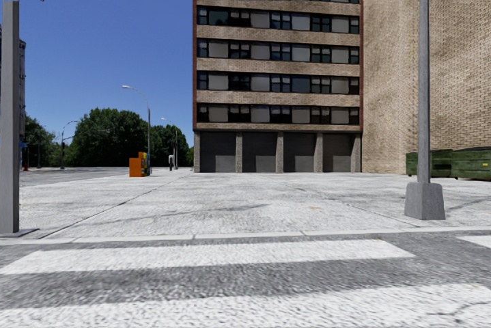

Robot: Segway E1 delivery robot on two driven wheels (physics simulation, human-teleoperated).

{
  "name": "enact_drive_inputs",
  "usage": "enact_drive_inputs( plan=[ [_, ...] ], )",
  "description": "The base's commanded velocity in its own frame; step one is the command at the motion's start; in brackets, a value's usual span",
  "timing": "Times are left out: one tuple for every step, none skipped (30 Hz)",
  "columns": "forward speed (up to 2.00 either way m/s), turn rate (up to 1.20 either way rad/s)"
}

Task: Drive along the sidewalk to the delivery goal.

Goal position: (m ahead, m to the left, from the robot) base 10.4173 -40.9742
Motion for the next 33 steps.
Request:
enact_drive_inputs(
  plan=[
    [2.00,0.00],
    [2.00,0.00],
    [2.00,0.00],
    [2.00,0.00],
    [2.00,0.00],
    [2.00,0.00],
    [2.00,0.00],
    [2.00,0.00],
    [2.00,0.00],
    [2.00,0.00],
    [2.00,0.00],
    [2.00,-0.03],
    [2.00,-0.11],
    [2.00,-0.14],
    [2.00,-0.15],
    [2.00,-0.16],
    [2.00,-0.16],
    [2.00,-0.16],
    [2.00,-0.21],
    [2.00,-0.21],
    [2.00,-0.28],
    [2.00,-0.30],
    [2.00,-0.31],
    [2.00,-0.31],
    [2.00,-0.36],
    [2.00,-0.39],
    [1.98,-0.46],
    [1.98,-0.46],
    [1.90,-0.48],
    [1.85,-0.48],
    [1.77,-0.48],
    [1.77,-0.48],
    [1.70,-0.48]
  ],
)
